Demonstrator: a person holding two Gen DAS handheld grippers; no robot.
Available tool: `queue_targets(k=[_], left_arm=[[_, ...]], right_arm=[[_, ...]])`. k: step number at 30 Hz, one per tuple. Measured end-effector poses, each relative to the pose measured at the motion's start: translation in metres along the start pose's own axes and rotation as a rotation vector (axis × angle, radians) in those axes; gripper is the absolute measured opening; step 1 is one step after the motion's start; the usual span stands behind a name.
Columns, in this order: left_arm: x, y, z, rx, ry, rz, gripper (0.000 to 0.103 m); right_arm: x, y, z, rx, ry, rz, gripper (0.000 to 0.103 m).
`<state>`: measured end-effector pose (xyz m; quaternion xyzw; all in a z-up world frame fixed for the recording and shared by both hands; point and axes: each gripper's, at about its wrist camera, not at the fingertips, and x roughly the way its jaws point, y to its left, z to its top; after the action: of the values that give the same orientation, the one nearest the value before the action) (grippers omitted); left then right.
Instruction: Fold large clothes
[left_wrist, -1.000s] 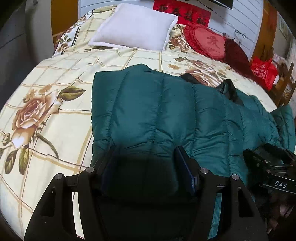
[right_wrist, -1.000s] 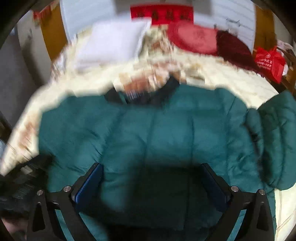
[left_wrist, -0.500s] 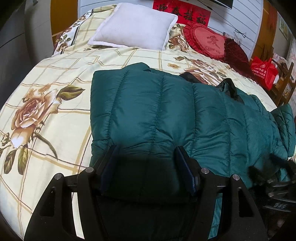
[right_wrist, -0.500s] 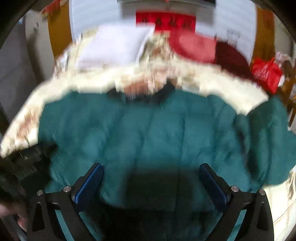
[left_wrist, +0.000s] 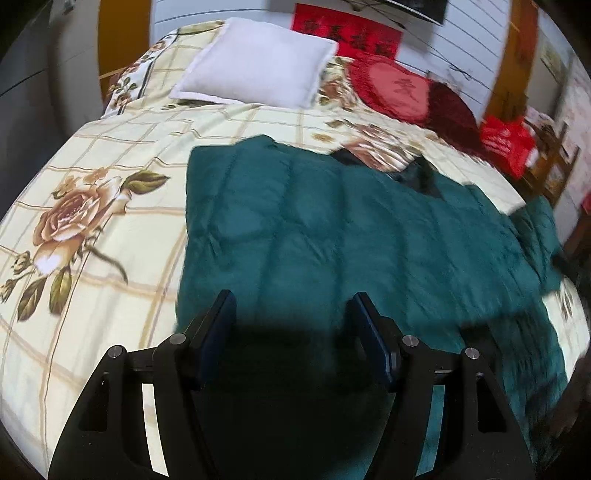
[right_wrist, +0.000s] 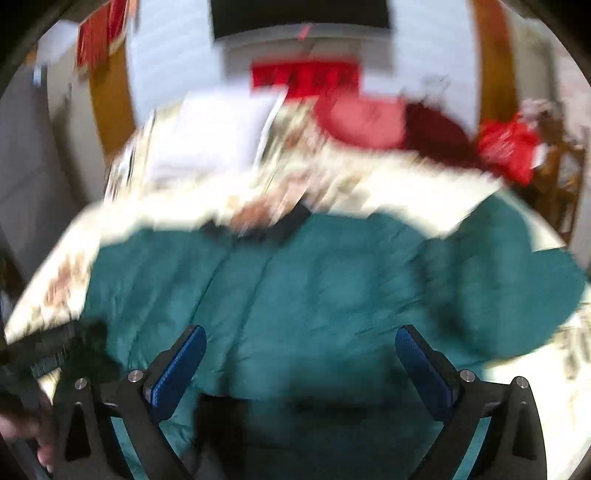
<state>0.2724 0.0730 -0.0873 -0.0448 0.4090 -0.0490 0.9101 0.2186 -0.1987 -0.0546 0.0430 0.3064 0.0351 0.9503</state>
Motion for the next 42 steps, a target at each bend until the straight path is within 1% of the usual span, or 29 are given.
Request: queue_targets(k=[1,2,3,5,6,7,9,10,11,13,15,18,19,20,21,23,24,26,27,28,29,30,31,32,33,34,38,42], left_arm=[[-0.004,-0.003,-0.003,0.002,0.003,-0.002,0.065],[-0.011,-0.009,-0.009,0.0,0.005,-0.018,0.065],[-0.015,-0.012,-0.011,-0.003,0.003,-0.037,0.065],[-0.025,-0.022,-0.017,-0.006,-0.01,-0.074,0.065],[-0.026,-0.027,-0.018,0.004,-0.012,-0.082,0.065],[-0.025,-0.031,-0.017,0.019,-0.009,-0.087,0.065],[-0.023,-0.038,-0.015,0.039,-0.007,-0.083,0.065],[-0.023,-0.039,-0.014,0.041,-0.007,-0.083,0.065],[-0.022,-0.04,-0.013,0.046,-0.009,-0.088,0.065],[-0.022,-0.041,-0.013,0.059,-0.014,-0.089,0.065],[-0.02,-0.037,-0.012,0.057,-0.023,-0.078,0.065],[-0.016,-0.028,-0.01,0.018,-0.03,-0.084,0.065],[-0.015,-0.026,-0.01,0.01,-0.031,-0.082,0.065],[-0.015,-0.024,-0.01,0.005,-0.037,-0.073,0.065],[-0.015,-0.023,-0.011,0.004,-0.042,-0.066,0.065],[-0.016,-0.023,-0.011,0.005,-0.056,-0.054,0.065],[-0.017,-0.023,-0.011,0.006,-0.061,-0.052,0.065],[-0.015,-0.026,-0.012,0.017,-0.062,-0.047,0.065],[-0.014,-0.027,-0.012,0.022,-0.058,-0.046,0.065],[-0.012,-0.028,-0.013,0.028,-0.049,-0.046,0.065],[-0.01,-0.029,-0.013,0.03,-0.039,-0.043,0.065],[-0.009,-0.029,-0.014,0.028,-0.035,-0.042,0.065],[-0.008,-0.029,-0.014,0.027,-0.034,-0.042,0.065],[-0.008,-0.029,-0.014,0.028,-0.031,-0.041,0.065],[-0.008,-0.029,-0.014,0.025,-0.032,-0.039,0.065],[-0.009,-0.028,-0.014,0.018,-0.036,-0.036,0.065],[-0.014,-0.023,-0.011,0.005,-0.048,-0.022,0.065],[-0.017,-0.016,-0.007,-0.021,-0.048,-0.01,0.065]], right_arm=[[-0.014,-0.018,0.002,0.023,-0.026,-0.027,0.102],[-0.019,-0.03,0.003,0.038,-0.028,-0.044,0.102],[-0.026,-0.055,0.004,0.071,-0.018,-0.078,0.102],[-0.037,-0.102,0.003,0.124,-0.019,-0.114,0.102],[-0.044,-0.132,0.002,0.14,-0.03,-0.141,0.102],[-0.049,-0.164,0.001,0.153,-0.034,-0.186,0.102],[-0.057,-0.223,-0.001,0.188,-0.028,-0.25,0.102],[-0.057,-0.259,-0.002,0.227,-0.012,-0.267,0.102],[-0.056,-0.283,-0.002,0.257,0.003,-0.285,0.102],[-0.045,-0.345,-0.007,0.336,0.047,-0.332,0.102],[-0.032,-0.389,-0.011,0.399,0.085,-0.363,0.101],[-0.011,-0.439,-0.018,0.516,0.087,-0.343,0.101],[-0.003,-0.446,-0.019,0.552,0.075,-0.318,0.101],[0.007,-0.455,-0.018,0.585,0.064,-0.266,0.101],[0.019,-0.462,-0.016,0.597,0.074,-0.242,0.101],[0.033,-0.466,-0.011,0.594,0.07,-0.235,0.101],[0.043,-0.471,-0.008,0.601,0.076,-0.213,0.1],[0.05,-0.476,0.001,0.61,0.056,-0.217,0.101],[0.055,-0.48,0.003,0.623,0.07,-0.216,0.1],[0.057,-0.478,0.004,0.612,0.068,-0.228,0.088],[0.059,-0.476,0.006,0.596,0.07,-0.214,0.074],[0.062,-0.473,0.008,0.577,0.077,-0.221,0.062],[0.063,-0.47,0.008,0.564,0.084,-0.209,0.034],[0.065,-0.466,0.006,0.552,0.095,-0.192,0.029],[0.062,-0.461,0.005,0.529,0.094,-0.204,0.026],[0.056,-0.455,0.005,0.51,0.072,-0.217,0.021],[0.016,-0.439,0.01,0.477,-0.001,-0.269,0.018],[-0.052,-0.425,0.026,0.463,-0.068,-0.369,0.017]])
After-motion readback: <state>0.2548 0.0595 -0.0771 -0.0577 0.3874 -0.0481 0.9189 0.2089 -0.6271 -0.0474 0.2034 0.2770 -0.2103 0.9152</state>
